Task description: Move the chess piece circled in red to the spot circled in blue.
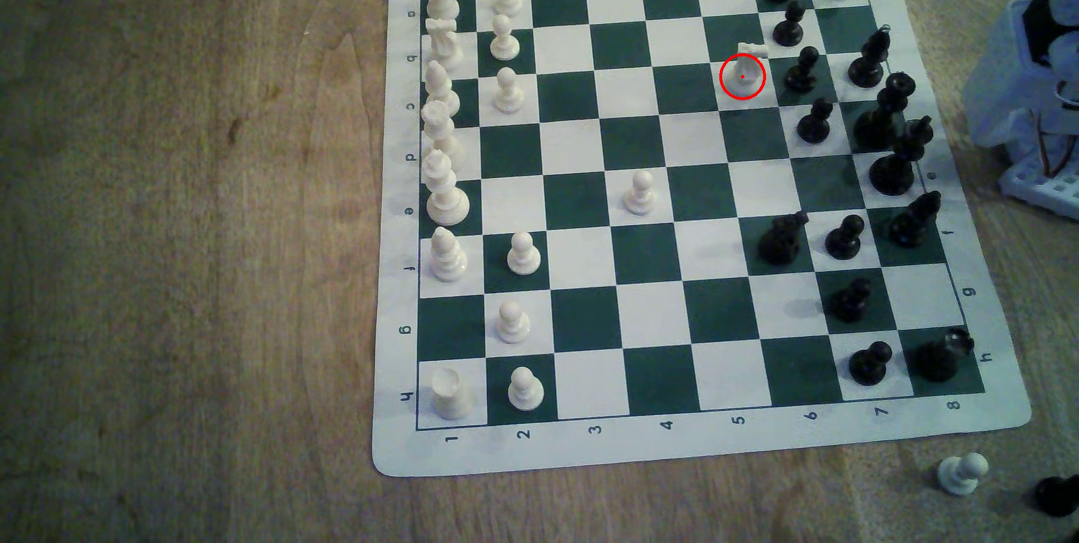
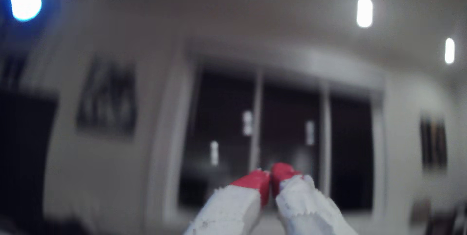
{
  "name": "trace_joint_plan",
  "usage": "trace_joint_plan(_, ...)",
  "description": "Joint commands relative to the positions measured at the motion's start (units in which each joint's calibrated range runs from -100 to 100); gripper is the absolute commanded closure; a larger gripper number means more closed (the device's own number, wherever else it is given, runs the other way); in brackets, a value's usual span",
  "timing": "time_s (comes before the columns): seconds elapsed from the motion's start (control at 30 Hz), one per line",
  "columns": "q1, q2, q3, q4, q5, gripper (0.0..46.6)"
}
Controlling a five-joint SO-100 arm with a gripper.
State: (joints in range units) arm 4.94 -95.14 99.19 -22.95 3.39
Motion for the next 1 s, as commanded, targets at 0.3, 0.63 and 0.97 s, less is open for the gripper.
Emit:
trace_joint_plan(0.3,5.97,15.26,-26.93,58.66,-2.20,39.5)
trace_joint_plan(0.63,3.62,30.11,-62.56,102.23,-1.03,40.5)
trace_joint_plan(0.97,-0.44,34.02,-67.27,122.46,1.90,44.5)
